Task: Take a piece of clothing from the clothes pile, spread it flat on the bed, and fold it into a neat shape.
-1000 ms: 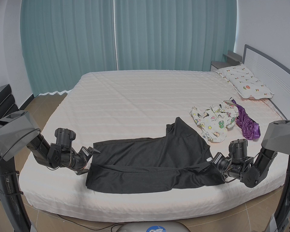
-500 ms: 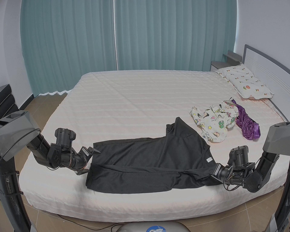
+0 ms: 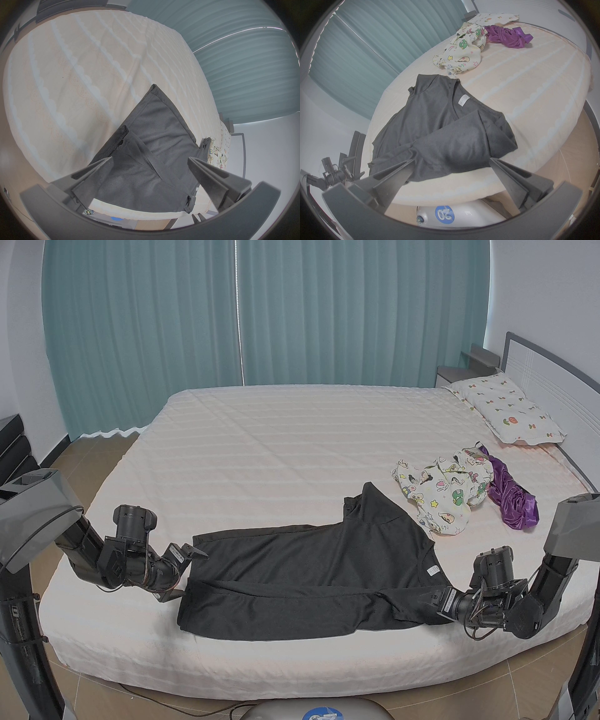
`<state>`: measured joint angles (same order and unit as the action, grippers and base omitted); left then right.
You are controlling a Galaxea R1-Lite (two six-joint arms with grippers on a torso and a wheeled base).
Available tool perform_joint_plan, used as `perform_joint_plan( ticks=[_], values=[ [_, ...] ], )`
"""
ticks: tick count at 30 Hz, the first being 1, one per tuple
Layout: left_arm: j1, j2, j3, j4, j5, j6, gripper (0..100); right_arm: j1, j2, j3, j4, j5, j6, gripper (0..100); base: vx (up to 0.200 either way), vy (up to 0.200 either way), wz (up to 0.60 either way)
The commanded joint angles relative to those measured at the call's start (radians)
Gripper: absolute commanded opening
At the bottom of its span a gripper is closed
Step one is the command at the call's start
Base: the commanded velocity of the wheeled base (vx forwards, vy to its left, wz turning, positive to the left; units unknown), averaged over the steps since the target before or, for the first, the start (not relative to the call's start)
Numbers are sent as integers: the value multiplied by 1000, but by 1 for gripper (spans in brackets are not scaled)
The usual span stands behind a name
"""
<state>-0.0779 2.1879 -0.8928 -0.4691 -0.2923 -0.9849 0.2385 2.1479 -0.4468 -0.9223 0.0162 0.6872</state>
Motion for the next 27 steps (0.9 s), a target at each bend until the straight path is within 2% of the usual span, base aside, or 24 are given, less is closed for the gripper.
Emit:
perform_joint_plan(
  ticks=[1, 7, 15, 22, 23, 27],
  values=[
    [0, 0, 0, 0, -1, 0, 100, -51, 46, -49, 0, 1, 5, 100, 0, 0, 0],
    [0, 1, 0, 0, -1, 0, 100, -99, 129, -130, 0, -1, 18, 100, 0, 0, 0],
    [0, 0, 0, 0, -1, 0, 100, -97, 178, -184, -1, 1, 26, 100, 0, 0, 0],
    [-2, 1, 0, 0, 1, 0, 100, -97, 187, -219, 0, 2, 86, 100, 0, 0, 0],
    [-2, 1, 0, 0, 1, 0, 100, -97, 190, -219, 0, 2, 86, 0, 0, 0, 0],
    [-2, 0, 0, 0, -1, 0, 100, -99, 201, -227, 0, -4, 87, 0, 0, 0, 0]
  ],
)
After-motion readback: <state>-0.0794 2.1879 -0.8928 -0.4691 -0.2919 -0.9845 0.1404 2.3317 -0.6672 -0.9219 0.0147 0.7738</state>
